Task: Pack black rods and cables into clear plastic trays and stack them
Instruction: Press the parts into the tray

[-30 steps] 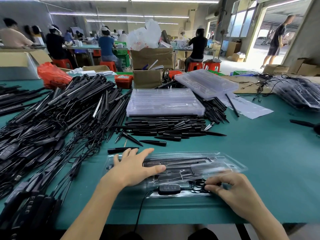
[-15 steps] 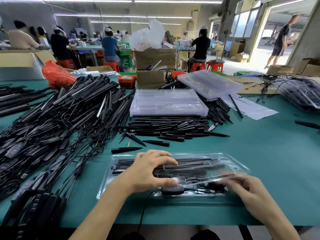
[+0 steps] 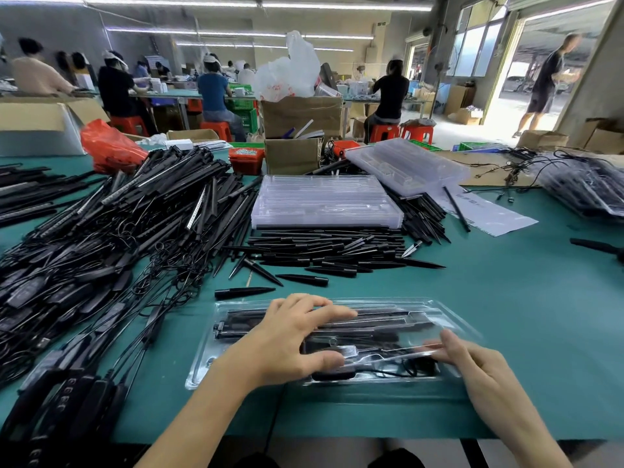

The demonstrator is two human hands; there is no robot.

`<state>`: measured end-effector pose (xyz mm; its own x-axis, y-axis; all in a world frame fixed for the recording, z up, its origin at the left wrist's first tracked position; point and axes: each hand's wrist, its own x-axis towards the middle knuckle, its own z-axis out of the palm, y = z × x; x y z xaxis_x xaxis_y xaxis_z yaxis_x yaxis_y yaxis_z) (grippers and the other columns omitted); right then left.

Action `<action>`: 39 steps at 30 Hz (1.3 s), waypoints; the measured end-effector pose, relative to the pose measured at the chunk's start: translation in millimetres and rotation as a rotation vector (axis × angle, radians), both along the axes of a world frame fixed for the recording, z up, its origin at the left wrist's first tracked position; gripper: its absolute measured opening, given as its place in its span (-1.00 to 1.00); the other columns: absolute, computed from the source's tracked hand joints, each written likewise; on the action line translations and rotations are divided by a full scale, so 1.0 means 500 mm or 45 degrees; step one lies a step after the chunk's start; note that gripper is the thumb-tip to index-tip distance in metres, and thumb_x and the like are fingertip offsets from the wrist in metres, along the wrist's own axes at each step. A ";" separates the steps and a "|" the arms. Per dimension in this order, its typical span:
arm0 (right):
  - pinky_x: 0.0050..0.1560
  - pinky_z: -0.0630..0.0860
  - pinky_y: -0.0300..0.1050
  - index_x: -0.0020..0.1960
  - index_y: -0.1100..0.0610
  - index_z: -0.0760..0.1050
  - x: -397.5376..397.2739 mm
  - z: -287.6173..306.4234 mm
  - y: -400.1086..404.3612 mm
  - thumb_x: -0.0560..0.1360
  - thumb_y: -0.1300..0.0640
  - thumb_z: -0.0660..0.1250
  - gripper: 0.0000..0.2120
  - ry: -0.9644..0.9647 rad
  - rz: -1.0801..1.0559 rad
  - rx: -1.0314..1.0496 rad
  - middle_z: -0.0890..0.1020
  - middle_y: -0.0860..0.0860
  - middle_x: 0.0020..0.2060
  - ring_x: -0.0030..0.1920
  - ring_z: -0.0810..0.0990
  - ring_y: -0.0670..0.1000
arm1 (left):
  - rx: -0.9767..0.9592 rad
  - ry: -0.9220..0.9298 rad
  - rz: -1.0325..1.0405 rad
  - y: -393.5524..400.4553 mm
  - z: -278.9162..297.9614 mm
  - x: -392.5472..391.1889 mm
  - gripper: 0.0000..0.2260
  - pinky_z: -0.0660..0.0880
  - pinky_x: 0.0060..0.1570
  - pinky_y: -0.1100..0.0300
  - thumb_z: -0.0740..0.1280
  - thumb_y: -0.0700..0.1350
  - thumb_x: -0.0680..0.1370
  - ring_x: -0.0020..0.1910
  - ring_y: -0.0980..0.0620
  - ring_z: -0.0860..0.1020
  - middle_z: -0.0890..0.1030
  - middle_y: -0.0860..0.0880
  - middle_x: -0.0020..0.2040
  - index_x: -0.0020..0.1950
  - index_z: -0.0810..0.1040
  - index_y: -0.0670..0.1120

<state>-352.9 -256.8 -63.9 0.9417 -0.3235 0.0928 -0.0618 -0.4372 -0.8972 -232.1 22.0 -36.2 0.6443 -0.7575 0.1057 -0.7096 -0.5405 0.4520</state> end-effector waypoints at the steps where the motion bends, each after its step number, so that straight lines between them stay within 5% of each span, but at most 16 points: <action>1: 0.32 0.42 -0.03 -0.13 -0.15 0.73 -0.003 -0.001 -0.001 0.53 -0.30 0.14 -0.57 -0.016 0.011 -0.050 0.74 -0.05 -0.08 0.09 0.64 -0.10 | -0.049 0.007 -0.041 -0.006 0.005 -0.009 -0.51 0.06 0.44 0.05 0.33 0.17 0.58 0.46 0.30 0.05 0.25 0.28 0.42 0.43 0.21 0.46; 4: 0.21 0.43 -0.24 -0.09 -0.19 0.72 -0.011 0.005 0.003 0.52 -0.27 0.12 -0.59 -0.073 0.045 -0.078 0.72 -0.19 -0.04 0.09 0.62 -0.20 | -0.211 0.063 -0.185 -0.031 0.012 -0.040 -0.41 0.09 0.48 0.08 0.28 -0.28 0.54 0.52 0.21 0.10 0.28 0.27 0.44 0.39 0.36 0.33; 6: 0.19 0.39 -0.33 -0.10 -0.13 0.73 -0.014 0.008 0.004 0.49 -0.24 0.18 -0.63 -0.115 0.107 -0.137 0.71 -0.27 -0.03 0.14 0.60 -0.20 | -0.208 -0.001 -0.264 -0.044 0.009 -0.055 -0.44 0.16 0.49 0.09 0.20 -0.36 0.50 0.49 0.16 0.20 0.40 0.23 0.39 0.34 0.48 0.19; 10: 0.32 0.35 0.19 -0.08 -0.27 0.70 -0.013 0.007 0.018 0.42 -0.16 0.36 -0.84 -0.126 0.189 -0.376 0.67 -0.38 -0.03 0.21 0.54 -0.13 | -0.134 -0.271 -0.295 -0.055 0.007 -0.065 -0.74 0.33 0.33 0.03 0.22 -0.08 0.65 0.38 0.10 0.36 0.50 0.09 0.32 0.29 0.58 0.10; 13: 0.30 0.36 0.26 -0.08 -0.39 0.66 -0.009 0.007 0.024 0.32 -0.14 0.46 -0.80 -0.130 0.162 -0.399 0.66 -0.40 -0.02 0.20 0.55 -0.09 | -0.022 -0.423 -0.308 -0.059 0.004 -0.071 -0.73 0.38 0.30 0.04 0.20 -0.02 0.67 0.36 0.04 0.39 0.49 0.05 0.34 0.36 0.49 0.14; 17: 0.31 0.32 0.18 -0.22 -0.43 0.64 -0.003 0.000 0.028 0.26 -0.24 0.44 -0.88 -0.186 0.098 -0.448 0.68 -0.30 -0.06 0.19 0.51 -0.13 | 0.019 -0.694 -0.272 -0.065 -0.010 -0.076 -0.66 0.50 0.16 0.00 0.28 -0.24 0.57 0.29 -0.07 0.49 0.53 -0.06 0.32 0.27 0.49 0.11; 21: 0.25 0.18 -0.18 -0.25 -0.48 0.61 0.002 -0.011 0.036 0.22 -0.27 0.44 -0.88 -0.246 0.034 -0.447 0.62 -0.19 -0.05 0.17 0.40 -0.19 | 0.054 -0.945 -0.197 -0.072 -0.024 -0.093 -0.59 0.54 0.17 0.05 0.15 -0.24 0.52 0.28 -0.10 0.54 0.56 -0.12 0.33 0.24 0.61 0.08; 26: 0.11 0.18 -0.22 -0.27 -0.37 0.66 0.001 -0.012 0.030 0.32 0.07 0.61 -0.70 -0.204 0.087 -0.541 0.67 -0.19 -0.23 0.04 0.46 -0.22 | 0.208 -0.865 -0.047 -0.096 -0.030 -0.127 -0.63 0.51 0.23 0.02 0.32 0.07 0.46 0.27 -0.14 0.55 0.56 -0.06 0.31 0.24 0.63 0.09; 32: 0.13 0.28 -0.16 -0.14 -0.26 0.72 -0.005 0.010 0.023 0.41 0.03 0.48 -0.84 -0.221 0.228 -0.502 0.67 -0.25 -0.23 -0.01 0.53 -0.13 | 0.352 -0.912 -0.031 -0.103 -0.036 -0.131 -0.65 0.31 0.20 0.04 0.26 0.23 0.52 0.18 -0.12 0.58 0.57 -0.01 0.29 0.24 0.61 0.20; 36: 0.01 0.52 -0.22 -0.19 -0.12 0.74 -0.019 0.041 -0.016 0.45 0.06 0.42 -0.86 -0.160 0.349 -0.283 0.74 -0.12 -0.20 -0.08 0.67 -0.12 | 0.384 -0.927 -0.046 -0.102 -0.043 -0.114 -0.71 0.50 0.21 0.08 0.26 0.24 0.57 0.20 -0.12 0.58 0.56 -0.02 0.31 0.24 0.60 0.23; 39: -0.13 0.57 -0.29 -0.30 -0.01 0.72 -0.036 0.040 -0.059 0.53 0.18 0.36 -0.72 -0.279 0.060 -0.177 0.72 0.00 -0.35 -0.27 0.71 -0.04 | 0.398 -0.889 -0.054 -0.099 -0.047 -0.103 -0.73 0.53 0.20 0.05 0.27 0.23 0.57 0.23 -0.11 0.56 0.54 -0.01 0.33 0.24 0.59 0.25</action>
<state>-370.6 -286.1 -43.9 0.9080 -0.2494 0.3367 0.1507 -0.5553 -0.8179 -283.6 -27.6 -59.7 0.4761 -0.8417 0.2547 -0.7974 -0.5353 -0.2784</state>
